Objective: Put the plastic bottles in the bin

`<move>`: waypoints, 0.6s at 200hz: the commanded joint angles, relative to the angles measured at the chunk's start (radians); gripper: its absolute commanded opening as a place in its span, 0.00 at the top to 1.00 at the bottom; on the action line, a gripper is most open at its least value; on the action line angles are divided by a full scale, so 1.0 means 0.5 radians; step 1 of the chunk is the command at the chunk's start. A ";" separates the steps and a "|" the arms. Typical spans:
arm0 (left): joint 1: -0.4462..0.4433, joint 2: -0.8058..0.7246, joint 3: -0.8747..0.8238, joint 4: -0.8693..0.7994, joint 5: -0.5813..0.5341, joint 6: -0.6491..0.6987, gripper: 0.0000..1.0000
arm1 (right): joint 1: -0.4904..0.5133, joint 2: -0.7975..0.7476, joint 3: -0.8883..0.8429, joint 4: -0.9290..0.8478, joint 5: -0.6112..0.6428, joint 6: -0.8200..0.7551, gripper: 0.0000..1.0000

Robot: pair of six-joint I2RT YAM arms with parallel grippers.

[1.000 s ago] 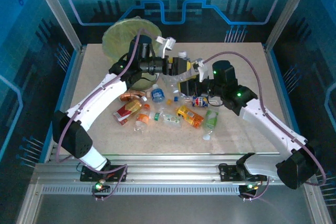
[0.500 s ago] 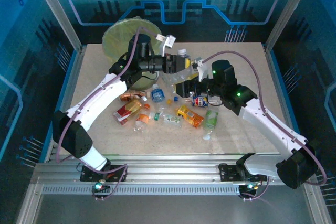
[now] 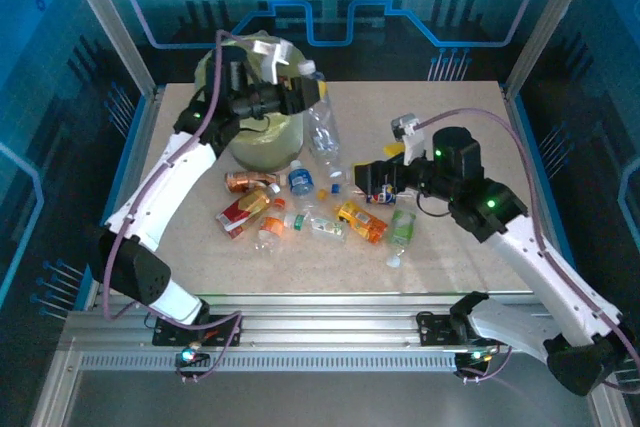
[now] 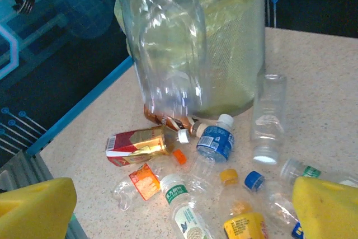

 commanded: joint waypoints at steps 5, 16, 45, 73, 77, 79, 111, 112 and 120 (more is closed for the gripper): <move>0.169 -0.077 0.192 -0.082 -0.158 0.134 0.74 | 0.021 -0.135 -0.064 -0.161 0.191 0.001 0.00; 0.224 -0.065 0.261 -0.115 -0.251 0.188 0.75 | 0.021 -0.185 -0.084 -0.177 0.253 0.010 0.00; 0.363 0.020 0.468 -0.243 -0.419 0.316 0.75 | 0.013 -0.262 -0.120 -0.221 0.455 0.053 0.00; 0.447 0.159 0.675 -0.376 -0.572 0.466 0.75 | 0.008 -0.252 -0.109 -0.257 0.604 0.084 0.00; 0.457 0.184 0.707 -0.398 -0.587 0.490 0.76 | 0.008 -0.247 -0.106 -0.260 0.619 0.087 0.00; 0.460 0.196 0.720 -0.411 -0.592 0.498 0.76 | 0.008 -0.243 -0.104 -0.262 0.630 0.088 0.00; 0.499 0.422 0.988 -0.680 -0.701 0.656 0.76 | 0.002 -0.190 -0.075 -0.306 0.781 0.125 0.00; 0.499 0.426 0.998 -0.686 -0.704 0.660 0.76 | 0.002 -0.190 -0.075 -0.306 0.784 0.127 0.00; 0.502 0.482 1.056 -0.753 -0.733 0.697 0.76 | 0.002 -0.179 -0.075 -0.312 0.815 0.135 0.00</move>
